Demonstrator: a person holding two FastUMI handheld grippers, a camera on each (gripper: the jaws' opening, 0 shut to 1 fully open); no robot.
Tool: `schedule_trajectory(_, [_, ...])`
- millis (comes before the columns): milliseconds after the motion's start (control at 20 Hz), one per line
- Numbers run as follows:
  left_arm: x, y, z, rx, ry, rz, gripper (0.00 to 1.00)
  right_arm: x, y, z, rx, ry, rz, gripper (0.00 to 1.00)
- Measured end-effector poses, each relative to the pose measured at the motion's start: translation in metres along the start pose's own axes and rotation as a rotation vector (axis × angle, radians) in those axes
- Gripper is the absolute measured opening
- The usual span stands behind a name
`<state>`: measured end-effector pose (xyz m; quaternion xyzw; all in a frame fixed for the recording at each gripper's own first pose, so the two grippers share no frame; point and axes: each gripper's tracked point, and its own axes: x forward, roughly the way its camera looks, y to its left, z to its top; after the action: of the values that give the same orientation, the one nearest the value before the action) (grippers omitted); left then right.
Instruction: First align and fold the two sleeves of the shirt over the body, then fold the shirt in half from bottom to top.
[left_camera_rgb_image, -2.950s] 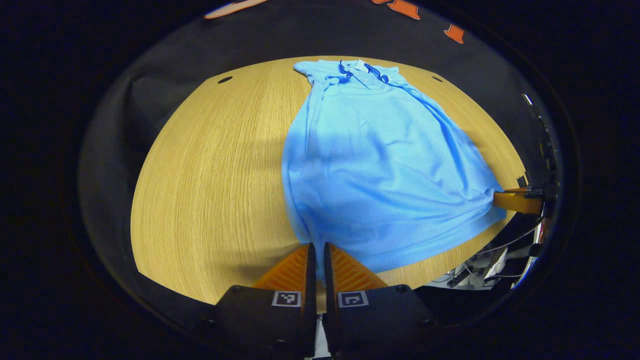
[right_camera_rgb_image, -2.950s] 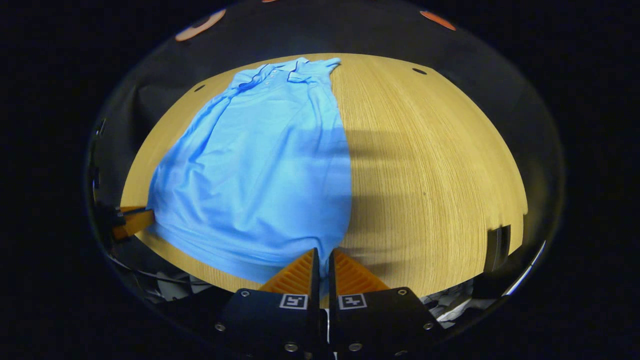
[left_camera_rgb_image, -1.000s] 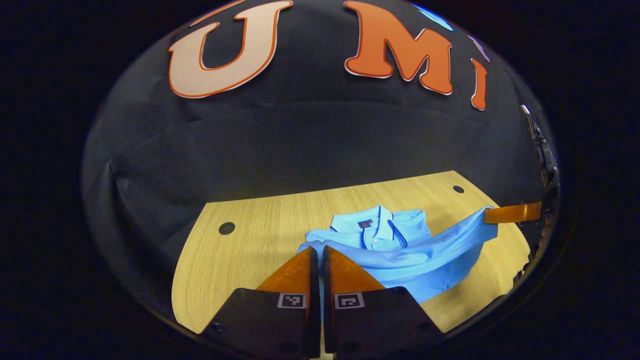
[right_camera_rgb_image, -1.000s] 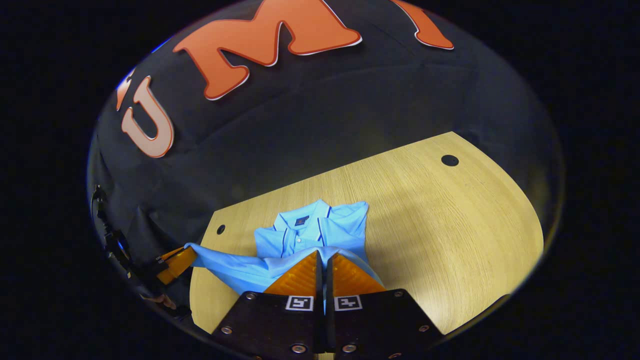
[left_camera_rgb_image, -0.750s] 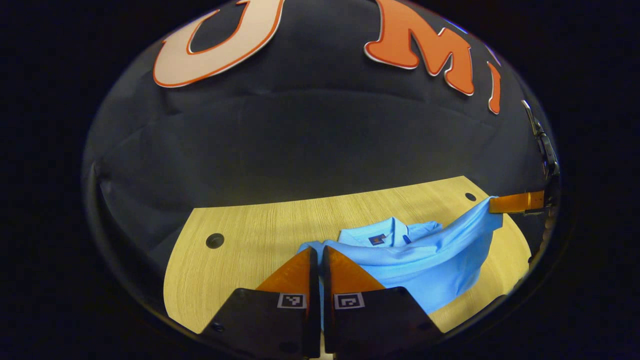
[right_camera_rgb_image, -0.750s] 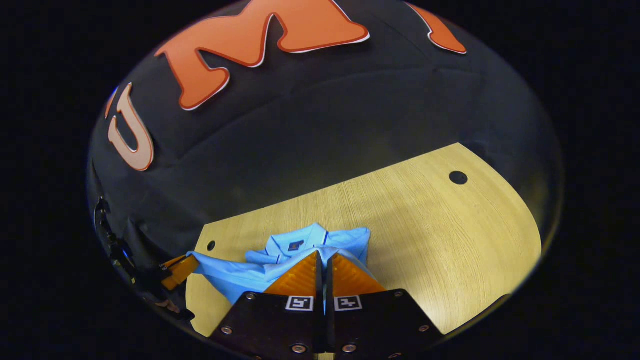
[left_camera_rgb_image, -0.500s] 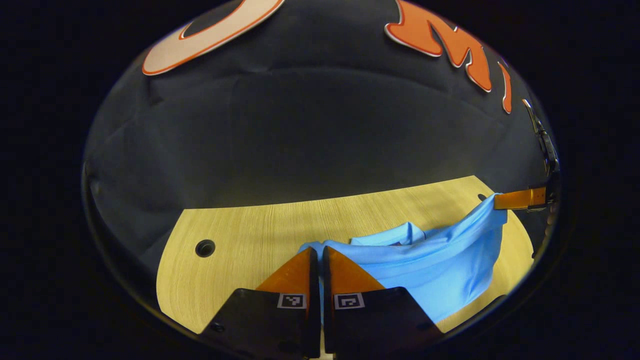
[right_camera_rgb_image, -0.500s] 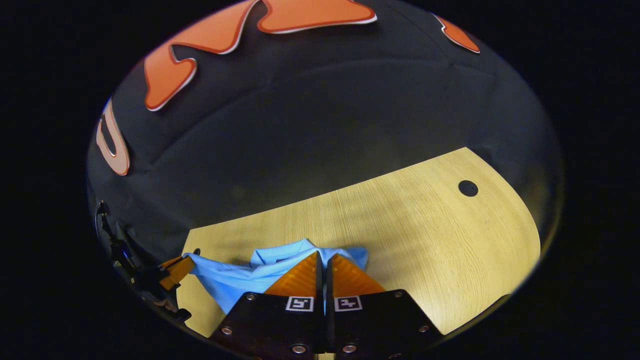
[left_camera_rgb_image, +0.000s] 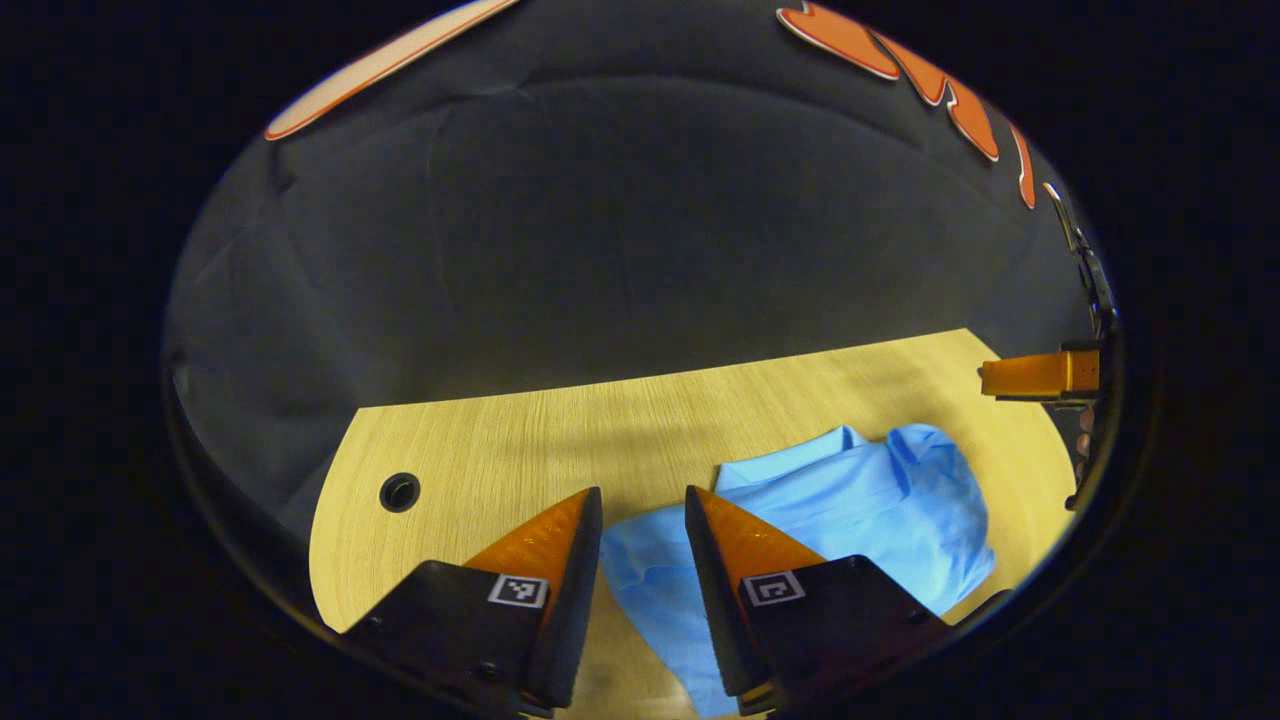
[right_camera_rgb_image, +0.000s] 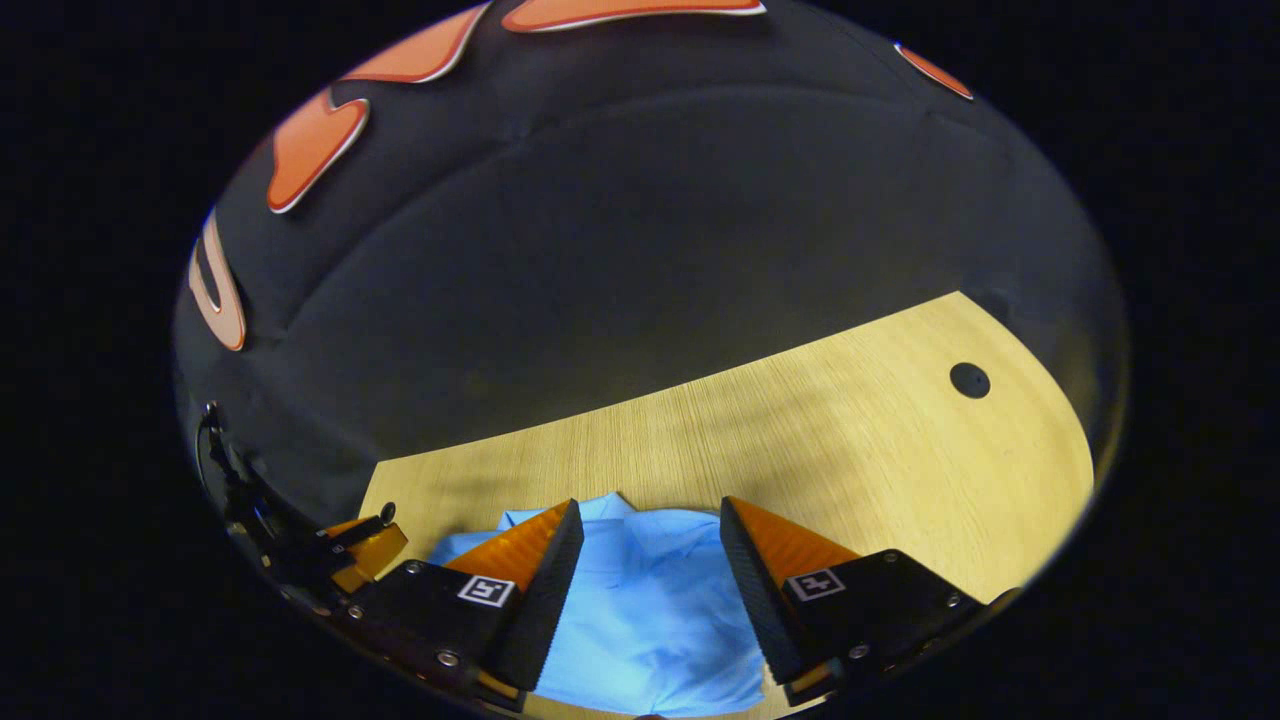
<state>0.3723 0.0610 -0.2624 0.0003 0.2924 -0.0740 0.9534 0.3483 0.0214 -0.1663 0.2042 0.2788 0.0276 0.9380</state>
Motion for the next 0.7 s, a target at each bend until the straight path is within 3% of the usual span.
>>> schedule_trajectory(150, [-0.038, -0.005, 0.013, -0.011, -0.033, 0.008, 0.82, -0.031, 0.003, 0.009, -0.042, -0.035, 0.005, 0.95])
schedule_trajectory(250, [-0.068, -0.007, 0.020, -0.007, -0.062, 0.023, 0.94, -0.058, 0.004, 0.018, -0.076, -0.072, 0.011, 0.97])
schedule_trajectory(700, [-0.219, -0.053, 0.024, 0.006, -0.212, 0.059, 0.94, -0.181, 0.002, 0.004, -0.283, -0.178, 0.035, 0.99])
